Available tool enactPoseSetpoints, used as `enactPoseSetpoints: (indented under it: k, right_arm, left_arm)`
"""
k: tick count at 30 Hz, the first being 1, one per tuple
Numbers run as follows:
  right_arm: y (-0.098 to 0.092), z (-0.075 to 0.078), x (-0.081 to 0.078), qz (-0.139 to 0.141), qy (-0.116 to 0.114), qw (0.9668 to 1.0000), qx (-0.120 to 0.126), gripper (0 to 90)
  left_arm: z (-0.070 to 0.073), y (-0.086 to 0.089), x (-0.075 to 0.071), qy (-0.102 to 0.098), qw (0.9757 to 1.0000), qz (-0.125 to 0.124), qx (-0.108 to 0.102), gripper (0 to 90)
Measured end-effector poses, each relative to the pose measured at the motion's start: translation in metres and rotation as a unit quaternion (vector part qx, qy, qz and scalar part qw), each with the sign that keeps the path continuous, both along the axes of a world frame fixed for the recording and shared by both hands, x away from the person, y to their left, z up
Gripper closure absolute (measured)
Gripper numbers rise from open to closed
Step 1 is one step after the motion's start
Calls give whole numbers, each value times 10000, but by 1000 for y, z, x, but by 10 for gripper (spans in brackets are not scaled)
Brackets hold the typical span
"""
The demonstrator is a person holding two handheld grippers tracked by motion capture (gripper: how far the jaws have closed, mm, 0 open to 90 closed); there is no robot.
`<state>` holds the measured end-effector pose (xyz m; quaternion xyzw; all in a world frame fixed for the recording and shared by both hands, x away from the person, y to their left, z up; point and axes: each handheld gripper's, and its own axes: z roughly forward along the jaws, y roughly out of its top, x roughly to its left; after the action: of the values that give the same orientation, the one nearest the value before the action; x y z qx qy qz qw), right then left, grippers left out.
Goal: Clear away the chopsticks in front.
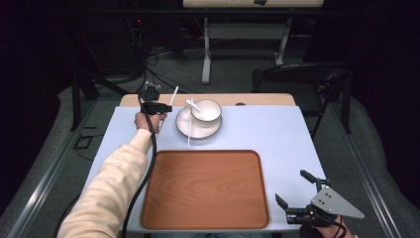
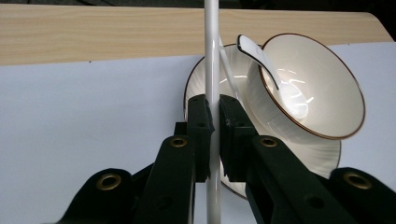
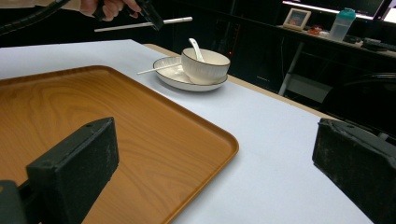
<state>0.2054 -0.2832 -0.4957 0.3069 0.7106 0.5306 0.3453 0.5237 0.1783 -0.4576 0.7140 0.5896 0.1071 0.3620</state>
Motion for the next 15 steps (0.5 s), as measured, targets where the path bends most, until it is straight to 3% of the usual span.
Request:
enactPoseSetpoints:
  k: [15]
  right_arm:
    - [0, 0, 0, -3, 4, 10000, 3, 0]
  left_arm:
    - [16, 4, -51, -268, 9985, -289, -373, 843]
